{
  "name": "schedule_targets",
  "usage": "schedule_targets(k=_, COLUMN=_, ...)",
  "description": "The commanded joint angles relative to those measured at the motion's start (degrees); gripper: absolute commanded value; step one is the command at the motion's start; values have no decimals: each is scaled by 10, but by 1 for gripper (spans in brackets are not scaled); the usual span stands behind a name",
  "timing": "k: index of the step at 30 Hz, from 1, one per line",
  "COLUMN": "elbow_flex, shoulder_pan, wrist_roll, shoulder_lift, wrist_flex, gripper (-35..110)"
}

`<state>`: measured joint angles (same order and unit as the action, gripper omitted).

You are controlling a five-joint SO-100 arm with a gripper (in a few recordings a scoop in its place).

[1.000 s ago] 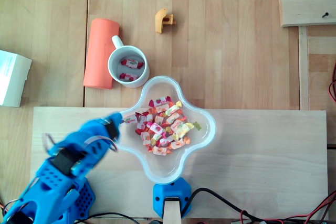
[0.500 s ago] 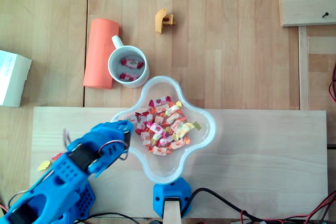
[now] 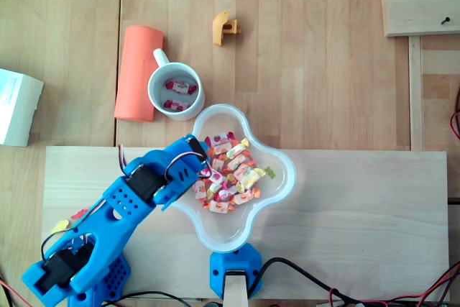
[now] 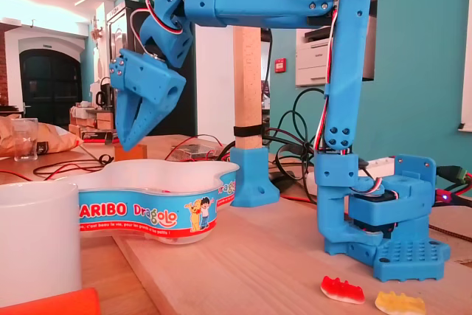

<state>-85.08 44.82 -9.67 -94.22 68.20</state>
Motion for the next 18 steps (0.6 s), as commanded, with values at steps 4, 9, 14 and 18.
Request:
schedule_targets(k=4, elbow_flex=36, shoulder_pan=-11, wrist_roll=47, shoulder_lift=0, wrist_flex=1, gripper=-1)
schedule_targets(k=9, elbow_flex=20, shoulder_pan=-1, wrist_roll=53, shoulder_lift=12, wrist_flex=-10, gripper=-1)
schedule_targets(k=14, elbow_flex=32, shoulder_pan=-1, wrist_roll=71, shoulder_lift=12, wrist_flex=-11, gripper=-1)
schedule_targets(k=18, elbow_flex=34, shoulder_pan=6, wrist_roll=157, shoulder_lift=14, wrist_flex=-11, gripper=-1)
